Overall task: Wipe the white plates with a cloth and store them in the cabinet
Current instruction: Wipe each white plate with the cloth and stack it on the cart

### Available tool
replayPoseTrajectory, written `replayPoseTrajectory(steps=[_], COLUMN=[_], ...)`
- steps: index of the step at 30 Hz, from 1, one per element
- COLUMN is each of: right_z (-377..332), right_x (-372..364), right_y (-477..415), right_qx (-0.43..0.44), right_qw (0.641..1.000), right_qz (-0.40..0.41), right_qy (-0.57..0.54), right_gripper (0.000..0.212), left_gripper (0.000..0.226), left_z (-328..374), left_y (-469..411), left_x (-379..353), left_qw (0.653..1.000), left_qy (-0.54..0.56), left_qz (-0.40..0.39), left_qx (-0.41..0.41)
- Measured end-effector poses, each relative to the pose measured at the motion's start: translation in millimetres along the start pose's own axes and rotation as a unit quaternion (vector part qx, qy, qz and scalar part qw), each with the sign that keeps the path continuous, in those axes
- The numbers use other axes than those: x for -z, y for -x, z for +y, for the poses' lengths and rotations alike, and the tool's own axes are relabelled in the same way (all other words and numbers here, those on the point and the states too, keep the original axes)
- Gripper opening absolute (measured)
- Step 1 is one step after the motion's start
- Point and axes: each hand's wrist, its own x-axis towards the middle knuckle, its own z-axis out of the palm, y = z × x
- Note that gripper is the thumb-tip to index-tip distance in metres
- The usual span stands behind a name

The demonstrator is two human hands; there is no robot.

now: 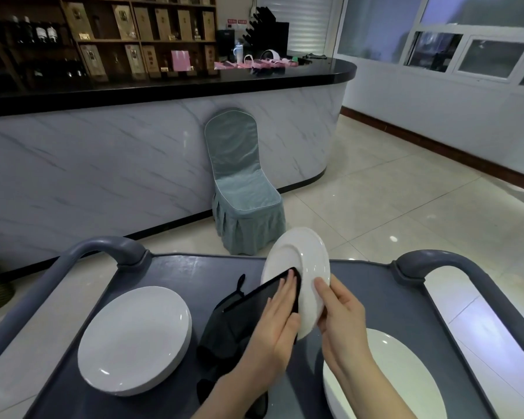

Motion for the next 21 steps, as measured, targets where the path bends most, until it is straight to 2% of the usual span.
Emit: replayPoseTrajectory(steps=[4,7,11,13,15,17,19,21], right_z=[11.0,14.4,11.8,13.1,14.1,16.6,23.5,34.5], right_x=[0.2,-1.9,2.3,4.1,2.9,-0.2,-4.6,-9.2], right_y=[6.4,10.6,10.2,9.5,10.5,13.0,16.6,20.3], right_qx=[-0.011,0.002,0.053,0.076,0.108,0.152,0.196,0.247], right_qw=[1.0,0.999,0.99,0.98,0.97,0.951,0.916,0.863], right_qz=[-0.006,-0.017,-0.008,-0.007,-0.03,-0.068,-0.112,-0.148], right_qy=[0.012,0.042,0.134,0.181,0.214,0.261,0.332,0.415], right_gripper=[0.024,0.024,0.024,0.024,0.027,0.032,0.036,0.039], left_gripper=[0.056,0.052,0.05,0.044,0.036,0.026,0.025,0.032], left_z=[-11.5,-27.3,-38.6,-37.5,-26.5,-10.5,1.7,8.5], left_y=[-10.9,-14.6,-8.5,-8.0,-10.4,-13.2,-12.5,-8.9], left_x=[12.8,28.5,49.6,61.4,73.1,82.9,93.2,101.1], left_qw=[1.0,0.996,0.986,0.976,0.963,0.929,0.893,0.884], left_qy=[0.017,-0.007,-0.059,-0.089,-0.005,0.189,0.322,0.357], left_qz=[0.022,0.029,-0.018,0.014,0.094,0.153,0.173,0.181], left_qx=[0.008,0.083,0.155,0.2,0.251,0.279,0.262,0.242])
